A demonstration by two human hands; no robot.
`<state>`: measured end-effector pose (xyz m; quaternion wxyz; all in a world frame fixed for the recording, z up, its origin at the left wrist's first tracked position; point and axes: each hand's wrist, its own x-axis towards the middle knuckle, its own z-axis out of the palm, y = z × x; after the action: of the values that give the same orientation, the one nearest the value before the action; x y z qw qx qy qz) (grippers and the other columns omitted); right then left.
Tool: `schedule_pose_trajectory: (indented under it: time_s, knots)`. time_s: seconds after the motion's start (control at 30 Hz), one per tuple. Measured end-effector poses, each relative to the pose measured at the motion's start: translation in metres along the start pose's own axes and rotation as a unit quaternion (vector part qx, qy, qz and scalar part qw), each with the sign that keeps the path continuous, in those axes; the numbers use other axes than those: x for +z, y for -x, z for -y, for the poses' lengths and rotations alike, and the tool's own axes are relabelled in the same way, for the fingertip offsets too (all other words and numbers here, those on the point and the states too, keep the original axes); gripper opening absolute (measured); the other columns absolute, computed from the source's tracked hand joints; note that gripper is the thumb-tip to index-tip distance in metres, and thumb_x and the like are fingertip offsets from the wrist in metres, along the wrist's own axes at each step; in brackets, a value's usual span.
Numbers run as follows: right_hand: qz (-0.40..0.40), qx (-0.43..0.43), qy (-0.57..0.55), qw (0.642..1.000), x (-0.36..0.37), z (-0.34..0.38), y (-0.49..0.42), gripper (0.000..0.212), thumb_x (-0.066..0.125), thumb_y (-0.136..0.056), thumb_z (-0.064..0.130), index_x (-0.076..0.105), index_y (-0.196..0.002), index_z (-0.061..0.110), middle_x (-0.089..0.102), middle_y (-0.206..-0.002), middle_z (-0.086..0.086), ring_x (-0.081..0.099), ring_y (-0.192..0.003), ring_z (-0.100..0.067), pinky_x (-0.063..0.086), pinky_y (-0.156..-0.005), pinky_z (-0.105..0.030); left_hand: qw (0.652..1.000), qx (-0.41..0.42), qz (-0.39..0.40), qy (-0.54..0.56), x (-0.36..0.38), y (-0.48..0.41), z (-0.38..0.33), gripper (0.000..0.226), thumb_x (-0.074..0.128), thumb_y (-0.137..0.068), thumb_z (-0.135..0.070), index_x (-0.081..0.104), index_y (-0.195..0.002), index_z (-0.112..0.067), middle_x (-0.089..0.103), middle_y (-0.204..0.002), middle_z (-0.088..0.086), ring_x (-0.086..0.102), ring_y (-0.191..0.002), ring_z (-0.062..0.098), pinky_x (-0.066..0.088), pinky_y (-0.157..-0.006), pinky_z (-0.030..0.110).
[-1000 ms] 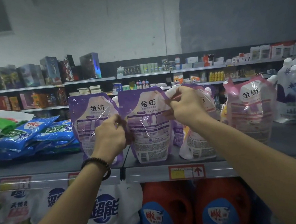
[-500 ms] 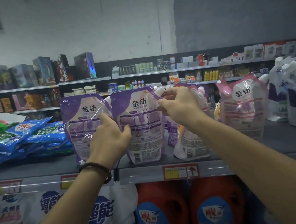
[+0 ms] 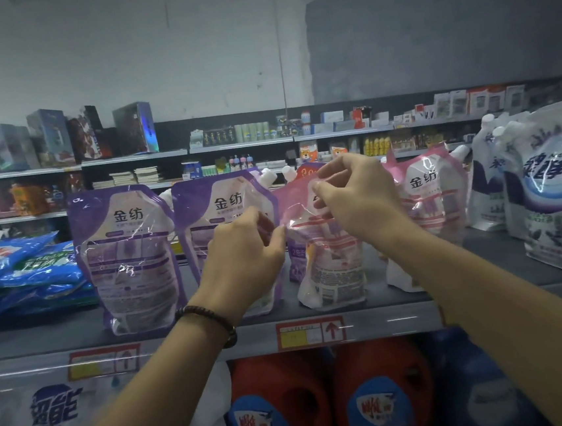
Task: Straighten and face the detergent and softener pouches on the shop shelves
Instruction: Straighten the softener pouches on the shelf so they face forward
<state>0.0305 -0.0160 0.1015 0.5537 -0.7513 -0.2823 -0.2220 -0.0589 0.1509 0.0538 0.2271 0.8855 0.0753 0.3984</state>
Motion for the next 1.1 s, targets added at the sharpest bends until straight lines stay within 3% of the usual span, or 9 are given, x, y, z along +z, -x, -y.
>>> schedule_pose_trajectory:
  time_s: [0.2, 0.27, 0.37, 0.43, 0.5, 0.67, 0.9, 1.1]
  knots:
    - [-0.023, 0.025, 0.080, 0.996, -0.033, -0.023, -0.006, 0.014, 0.075, -0.096, 0.029, 0.065, -0.102, 0.021, 0.071, -0.091, 0.005, 0.069, -0.082, -0.008, 0.054, -0.063, -0.021, 0.983, -0.105, 0.064, 0.139, 0.032, -0.008, -0.017, 0.035, 0.069, -0.099, -0.047, 0.061, -0.119, -0.020, 0.074, -0.096, -0.002, 0.078, -0.070, 0.016, 0.068, -0.066, 0.042]
    - [-0.011, 0.048, 0.094, 0.994, -0.041, -0.032, -0.008, 0.022, 0.075, -0.097, 0.037, 0.062, -0.105, 0.021, 0.068, -0.095, 0.005, 0.066, -0.084, -0.009, 0.054, -0.065, -0.025, 0.979, -0.126, 0.057, 0.150, 0.039, -0.010, -0.019, 0.037, 0.069, -0.099, -0.047, 0.054, -0.120, -0.020, 0.074, -0.094, 0.001, 0.078, -0.072, 0.016, 0.068, -0.066, 0.042]
    - [0.019, 0.088, 0.112, 0.990, -0.046, -0.044, -0.010, 0.035, 0.073, -0.095, 0.052, 0.059, -0.112, 0.024, 0.066, -0.105, 0.003, 0.069, -0.089, -0.016, 0.062, -0.078, -0.041, 0.975, -0.154, 0.042, 0.155, 0.045, -0.010, -0.023, 0.034, 0.069, -0.100, -0.047, 0.049, -0.111, -0.021, 0.073, -0.093, 0.004, 0.078, -0.072, 0.019, 0.067, -0.063, 0.045]
    - [0.054, 0.114, 0.076, 0.989, -0.047, -0.051, -0.012, 0.037, 0.074, -0.096, 0.044, 0.058, -0.121, 0.022, 0.067, -0.108, 0.000, 0.077, -0.080, -0.022, 0.066, -0.074, -0.045, 0.964, -0.179, 0.033, 0.194, 0.049, -0.010, -0.027, 0.033, 0.071, -0.100, -0.042, 0.049, -0.110, -0.019, 0.071, -0.097, 0.005, 0.079, -0.070, 0.022, 0.067, -0.061, 0.046]
    - [0.092, 0.148, 0.008, 0.985, -0.046, -0.055, -0.012, 0.042, 0.071, -0.101, 0.028, 0.055, -0.138, 0.014, 0.068, -0.106, -0.004, 0.079, -0.066, -0.023, 0.066, -0.062, -0.039, 0.952, -0.198, 0.017, 0.235, 0.052, -0.008, -0.030, 0.037, 0.072, -0.100, -0.041, 0.049, -0.116, -0.017, 0.070, -0.101, 0.004, 0.079, -0.069, 0.023, 0.067, -0.058, 0.045]
    - [0.111, 0.147, -0.040, 0.982, -0.043, -0.059, -0.010, 0.043, 0.067, -0.105, 0.020, 0.054, -0.143, 0.007, 0.070, -0.109, -0.008, 0.079, -0.062, -0.025, 0.064, -0.055, -0.034, 0.950, -0.211, -0.014, 0.229, 0.063, -0.007, -0.023, 0.035, 0.070, -0.101, -0.039, 0.049, -0.120, -0.018, 0.068, -0.101, -0.005, 0.074, -0.057, 0.005, 0.056, -0.046, 0.024]
    - [0.118, 0.144, -0.054, 0.981, -0.045, -0.062, -0.015, 0.043, 0.064, -0.106, 0.016, 0.053, -0.146, 0.008, 0.066, -0.105, -0.003, 0.079, -0.063, -0.026, 0.064, -0.056, -0.034, 0.928, -0.252, -0.028, 0.272, 0.080, -0.007, -0.016, 0.038, 0.071, -0.099, -0.046, 0.055, -0.118, -0.018, 0.074, -0.114, -0.004, 0.080, -0.076, 0.028, 0.053, -0.044, 0.027]
    - [0.130, 0.138, -0.057, 0.980, -0.046, -0.062, -0.014, 0.041, 0.064, -0.106, 0.016, 0.055, -0.144, 0.007, 0.069, -0.098, -0.004, 0.079, -0.063, -0.026, 0.064, -0.055, -0.034, 0.910, -0.250, -0.009, 0.330, 0.078, -0.005, -0.025, 0.018, 0.065, -0.105, -0.033, 0.060, -0.108, -0.016, 0.081, -0.095, 0.001, 0.077, -0.060, 0.035, 0.044, -0.036, 0.026]
